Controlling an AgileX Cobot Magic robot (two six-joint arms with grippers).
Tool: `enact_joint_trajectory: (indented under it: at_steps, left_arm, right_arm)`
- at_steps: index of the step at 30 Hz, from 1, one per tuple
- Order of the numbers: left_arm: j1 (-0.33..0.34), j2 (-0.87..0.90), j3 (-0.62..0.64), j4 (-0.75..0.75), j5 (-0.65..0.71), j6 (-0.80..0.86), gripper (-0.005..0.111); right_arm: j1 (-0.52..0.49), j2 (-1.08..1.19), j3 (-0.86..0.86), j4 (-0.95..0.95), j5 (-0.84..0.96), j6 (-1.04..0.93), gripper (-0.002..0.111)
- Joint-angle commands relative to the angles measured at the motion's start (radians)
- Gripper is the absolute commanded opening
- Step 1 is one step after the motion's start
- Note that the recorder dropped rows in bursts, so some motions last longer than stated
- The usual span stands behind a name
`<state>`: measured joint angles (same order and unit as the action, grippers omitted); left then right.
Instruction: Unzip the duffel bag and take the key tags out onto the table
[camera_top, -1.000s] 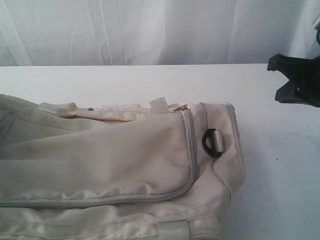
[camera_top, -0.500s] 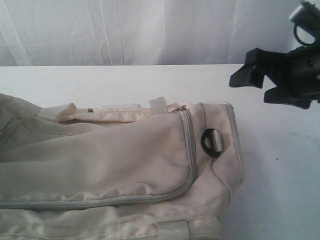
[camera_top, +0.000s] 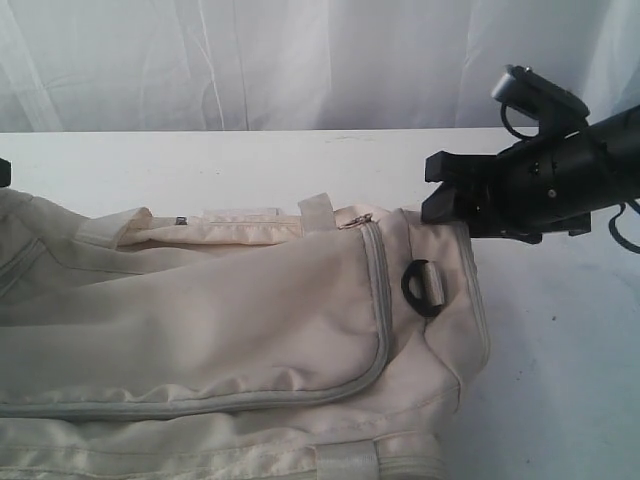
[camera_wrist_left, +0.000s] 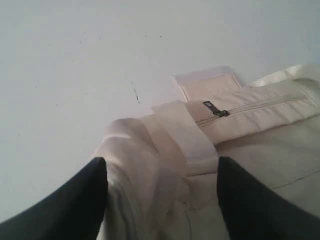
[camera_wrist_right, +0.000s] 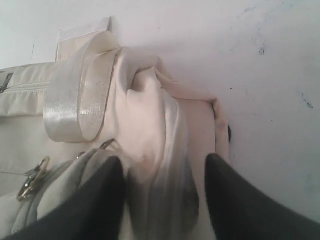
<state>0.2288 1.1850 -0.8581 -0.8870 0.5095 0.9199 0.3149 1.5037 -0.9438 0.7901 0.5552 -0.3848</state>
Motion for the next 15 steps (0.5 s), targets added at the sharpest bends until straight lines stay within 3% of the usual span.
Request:
enact_joint_trajectory:
  at_steps: [1, 4, 9, 15]
  left_arm:
    - [-0.042, -0.008, -0.005, -0.062, 0.004, 0.324, 0.066]
    - [-0.063, -0.008, -0.005, -0.062, 0.0, 0.514, 0.066]
    - [-0.08, 0.005, -0.001, -0.055, -0.011, 0.634, 0.066]
    - [-0.08, 0.081, -0.001, -0.018, -0.018, 0.632, 0.066]
  right_arm:
    - [0.003, 0.002, -0.001, 0.007, -0.03, -0.013, 0.019]
    - [0.003, 0.002, -0.001, 0.007, -0.03, -0.013, 0.001]
    - [0.003, 0.002, -0.001, 0.007, -0.027, -0.013, 0.0]
    - [0.003, -0.009, -0.002, 0.007, -0.009, -0.013, 0.0]
